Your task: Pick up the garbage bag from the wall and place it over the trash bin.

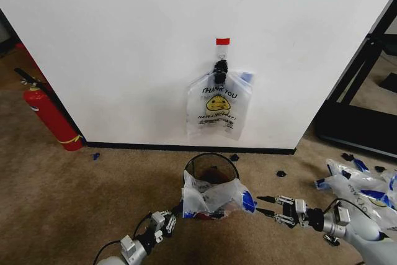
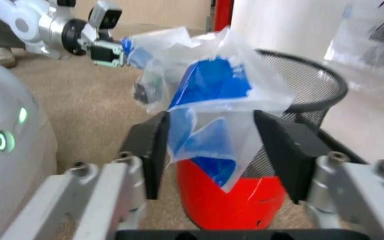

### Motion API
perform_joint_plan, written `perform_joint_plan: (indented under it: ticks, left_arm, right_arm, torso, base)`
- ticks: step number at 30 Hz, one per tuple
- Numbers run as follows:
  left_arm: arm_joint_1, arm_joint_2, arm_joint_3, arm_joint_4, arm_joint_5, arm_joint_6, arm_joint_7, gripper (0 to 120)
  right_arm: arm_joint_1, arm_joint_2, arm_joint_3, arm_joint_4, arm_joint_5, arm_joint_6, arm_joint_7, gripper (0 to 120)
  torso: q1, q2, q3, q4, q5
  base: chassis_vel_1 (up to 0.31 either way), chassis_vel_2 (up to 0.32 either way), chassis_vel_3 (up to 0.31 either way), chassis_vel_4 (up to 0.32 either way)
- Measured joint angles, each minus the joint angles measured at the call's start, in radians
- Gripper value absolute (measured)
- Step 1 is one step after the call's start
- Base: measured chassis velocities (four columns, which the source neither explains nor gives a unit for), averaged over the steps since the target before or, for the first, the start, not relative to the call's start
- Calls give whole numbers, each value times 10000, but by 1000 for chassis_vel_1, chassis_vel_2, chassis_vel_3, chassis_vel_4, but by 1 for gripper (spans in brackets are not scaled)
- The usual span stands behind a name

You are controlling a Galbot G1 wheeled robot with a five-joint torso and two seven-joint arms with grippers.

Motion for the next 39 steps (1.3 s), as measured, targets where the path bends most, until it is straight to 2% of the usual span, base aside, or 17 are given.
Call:
perform_joint_plan:
  ticks: [2, 4, 7, 9, 16, 18, 21, 24, 26, 31, 36, 39]
  left_arm:
    - [-8, 12, 9, -2, -4, 13, 0, 0]
    - [-11, 20, 12, -6, -7, 19, -2, 0]
    - [-41, 51, 18, -21, -32, 55, -10, 0]
    - [-54, 52, 20, -5, -44, 57, -10, 0]
    - [-93, 24, 65, 67, -50, 53, -11, 0]
    - [-102, 22, 70, 71, -51, 52, -11, 0]
    - [-108, 29, 83, 72, -51, 49, -11, 0]
    - [-103, 48, 83, 71, -52, 48, -11, 0]
    - [-71, 88, 76, 59, -59, 45, -6, 0]
    - [-45, 96, 62, 48, -69, 35, 1, 0]
    - [-30, 63, 54, 39, -84, 21, 7, 0]
    - [-19, 63, 49, 39, -84, 19, 10, 0]
  right_arm:
    - [32, 83, -53, -65, -152, 2, 18, 59]
    - [43, 110, -79, -87, -200, 1, 23, 61]
    - [85, 170, -143, -122, -310, -5, 14, 78]
    - [111, 170, -154, -126, -343, -5, 13, 85]
    - [118, 221, -180, -77, -450, 87, 254, 85]
    - [122, 239, -196, -77, -473, 95, 298, 82]
    - [164, 329, -239, -101, -612, 104, 397, 68]
    - [207, 354, -241, -127, -768, 132, 400, 61]
    - [332, 371, -186, -239, -1245, 303, 382, 49]
    - [449, 356, -122, -315, -1658, 444, 319, 34]
    - [466, 344, -170, -225, -1409, 456, 456, 13]
    - [433, 318, -209, -171, -1152, 411, 460, 7]
  torso:
    - [0, 0, 0, -1, 0]
    - [0, 0, 0, -1, 1]
    - [0, 0, 0, -1, -1]
    - [0, 0, 0, -1, -1]
    - [0, 0, 0, -1, -1]
    - [0, 0, 0, -1, -1]
    - [0, 0, 0, 0, -1]
    - [0, 0, 0, -1, -1]
    - [0, 0, 0, 0, 0]
    - [0, 0, 0, 0, -1]
    - [0, 0, 0, 0, -1]
    - [0, 0, 0, 0, -1]
  base:
    - [0, 0, 0, 0]
    - [0, 0, 0, 0]
    - [0, 0, 0, 0]
    - [0, 0, 0, 0]
    - [0, 0, 0, 0]
    - [0, 0, 0, 0]
    - [0, 0, 0, 0]
    - [0, 0, 0, 0]
    - [0, 0, 0, 0]
    - [0, 0, 0, 0]
    - [0, 0, 0, 0]
    - [0, 0, 0, 0]
